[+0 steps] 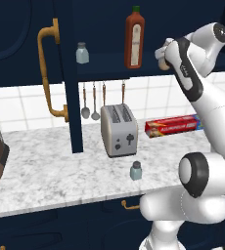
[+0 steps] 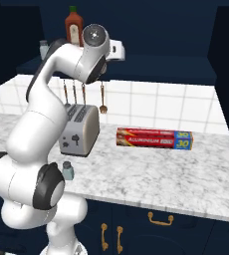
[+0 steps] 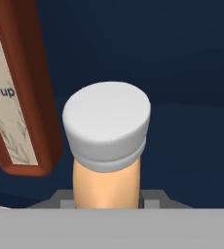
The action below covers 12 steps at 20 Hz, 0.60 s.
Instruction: Put the shaker and condiment bottle from the counter next to their counterparts in the cabinet.
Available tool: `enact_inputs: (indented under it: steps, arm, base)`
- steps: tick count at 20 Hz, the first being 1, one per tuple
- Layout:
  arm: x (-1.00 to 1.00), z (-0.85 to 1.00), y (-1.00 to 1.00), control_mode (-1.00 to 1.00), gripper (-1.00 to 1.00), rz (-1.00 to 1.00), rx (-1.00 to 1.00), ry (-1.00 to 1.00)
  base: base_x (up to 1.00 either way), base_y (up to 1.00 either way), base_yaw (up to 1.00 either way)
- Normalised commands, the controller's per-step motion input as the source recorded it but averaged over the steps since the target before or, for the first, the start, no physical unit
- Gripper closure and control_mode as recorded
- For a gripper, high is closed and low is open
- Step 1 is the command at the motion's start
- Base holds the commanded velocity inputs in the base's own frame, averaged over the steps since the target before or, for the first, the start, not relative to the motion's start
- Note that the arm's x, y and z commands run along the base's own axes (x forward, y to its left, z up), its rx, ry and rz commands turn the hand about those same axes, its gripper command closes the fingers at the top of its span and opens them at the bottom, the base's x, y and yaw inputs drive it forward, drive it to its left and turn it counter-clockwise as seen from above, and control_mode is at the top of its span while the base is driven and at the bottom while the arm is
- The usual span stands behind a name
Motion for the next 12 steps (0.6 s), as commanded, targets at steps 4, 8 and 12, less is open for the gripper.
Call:
enact_inputs:
  steps: [4, 8, 12]
  arm:
    - [0.0, 0.0, 0.11, -1.0, 1.0, 0.03, 0.0, -0.02]
    - [0.0, 0.0, 0.13, -1.0, 1.0, 0.08, 0.0, -0.06]
    - [0.1, 0.0, 0.2, -1.0, 1.0, 0.1, 0.0, -0.07]
  base:
    - [0.0, 0.0, 0.0]
    - [0.0, 0.0, 0.0]
    - [0.0, 0.0, 0.0]
